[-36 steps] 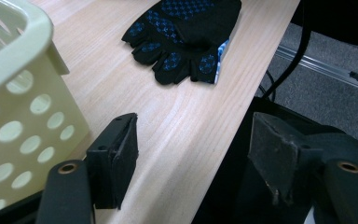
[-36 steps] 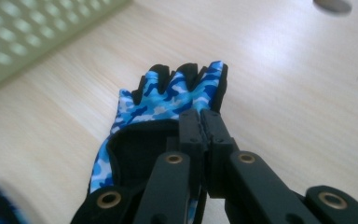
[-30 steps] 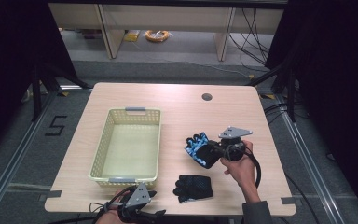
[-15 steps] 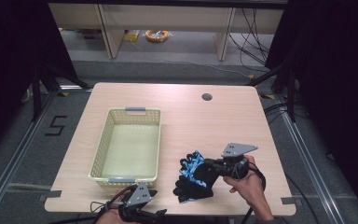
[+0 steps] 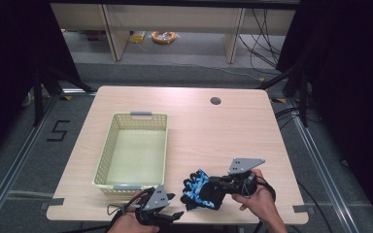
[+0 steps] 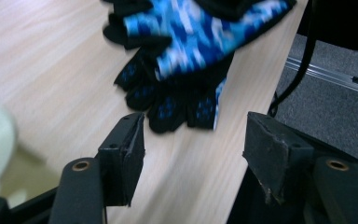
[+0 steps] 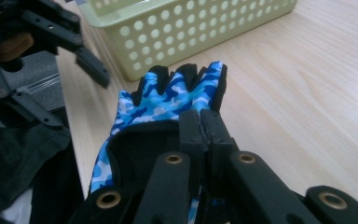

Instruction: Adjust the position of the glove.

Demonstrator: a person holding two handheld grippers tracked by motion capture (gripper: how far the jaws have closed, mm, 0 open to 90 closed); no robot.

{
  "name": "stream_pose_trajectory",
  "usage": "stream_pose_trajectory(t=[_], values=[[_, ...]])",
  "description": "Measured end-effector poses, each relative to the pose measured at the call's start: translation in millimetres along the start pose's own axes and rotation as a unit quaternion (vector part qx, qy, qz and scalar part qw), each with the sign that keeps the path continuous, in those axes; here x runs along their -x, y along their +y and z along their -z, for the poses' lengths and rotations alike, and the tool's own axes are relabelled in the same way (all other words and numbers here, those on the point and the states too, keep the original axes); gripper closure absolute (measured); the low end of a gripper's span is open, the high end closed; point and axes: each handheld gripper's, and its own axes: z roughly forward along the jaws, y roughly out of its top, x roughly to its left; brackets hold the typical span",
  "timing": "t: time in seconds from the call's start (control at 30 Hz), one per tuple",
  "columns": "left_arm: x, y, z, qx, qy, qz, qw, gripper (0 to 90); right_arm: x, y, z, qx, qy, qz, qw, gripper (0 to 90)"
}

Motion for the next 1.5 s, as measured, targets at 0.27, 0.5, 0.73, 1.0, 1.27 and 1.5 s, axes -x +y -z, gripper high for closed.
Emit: stream_pose_trajectory(t=[0.27, 0.5, 0.73, 1.0, 1.27, 1.5], values=[[-0.9, 11.7, -11.8, 0.008, -0.008, 0.001, 0.9999, 48.0, -6.2, -1.1, -1.1, 0.002, 0.015, 0.005, 0.9999, 88.9], [3.9, 16.0, -15.1, 0.002, -0.024, -0.01, 0.9997, 70.7, -5.4, 1.4, -5.2, 0.003, 0.021, 0.017, 0.9996, 88.9], [4.8, 16.7, -22.2, -0.011, -0.036, -0.004, 0.9993, 80.1, -1.8, 6.4, -13.1, -0.012, 0.02, 0.015, 0.9996, 89.0], [2.7, 10.9, -30.7, -0.024, -0.038, 0.02, 0.9988, 81.6, 6.2, 15.3, -35.2, -0.046, 0.03, 0.029, 0.9981, 88.9], [0.8, 2.8, -38.2, -0.047, -0.042, 0.011, 0.9979, 77.7, 9.5, 7.7, -48.5, -0.077, 0.022, 0.029, 0.9963, 88.3], [5.5, -0.1, -38.9, -0.058, -0.039, 0.014, 0.9975, 71.4, 11.5, 0.6, -52.6, -0.101, -0.004, 0.013, 0.9948, 80.9]])
